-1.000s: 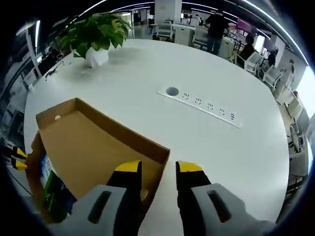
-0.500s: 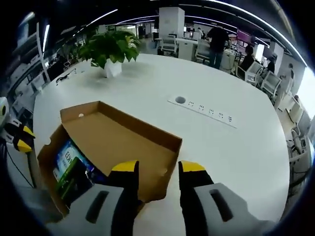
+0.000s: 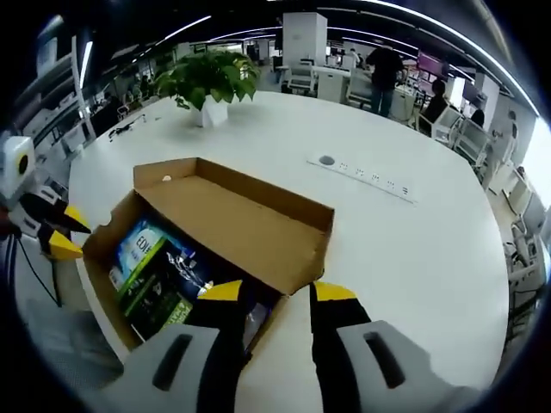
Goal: Operate the shoe box by opening the lid, removing the specified soft item, and placing it in the target area until the item is outside and the box remains undamaged.
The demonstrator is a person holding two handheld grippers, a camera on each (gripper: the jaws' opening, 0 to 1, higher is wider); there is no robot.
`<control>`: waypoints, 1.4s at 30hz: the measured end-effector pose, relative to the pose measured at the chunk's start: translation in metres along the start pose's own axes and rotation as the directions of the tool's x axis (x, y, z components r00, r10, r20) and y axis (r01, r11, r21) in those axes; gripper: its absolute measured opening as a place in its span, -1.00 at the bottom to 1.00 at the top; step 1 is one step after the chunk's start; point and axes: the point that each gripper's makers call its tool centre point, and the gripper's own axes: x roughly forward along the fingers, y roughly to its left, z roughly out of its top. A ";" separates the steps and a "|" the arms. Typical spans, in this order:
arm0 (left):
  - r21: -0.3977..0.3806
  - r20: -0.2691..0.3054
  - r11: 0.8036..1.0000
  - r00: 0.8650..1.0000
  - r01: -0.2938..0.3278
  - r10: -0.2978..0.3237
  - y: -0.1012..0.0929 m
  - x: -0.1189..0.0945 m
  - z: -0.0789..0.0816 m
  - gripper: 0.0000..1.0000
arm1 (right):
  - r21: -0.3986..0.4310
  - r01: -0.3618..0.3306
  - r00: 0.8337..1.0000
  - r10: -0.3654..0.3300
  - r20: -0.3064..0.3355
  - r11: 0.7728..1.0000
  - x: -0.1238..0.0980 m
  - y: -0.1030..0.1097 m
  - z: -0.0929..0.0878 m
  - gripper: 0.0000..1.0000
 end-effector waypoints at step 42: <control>-0.170 -0.126 0.979 0.983 0.111 -0.134 -0.035 0.066 -0.027 -0.82 | -0.024 -0.028 0.999 0.027 -0.039 0.999 0.003 0.017 -0.027 -0.53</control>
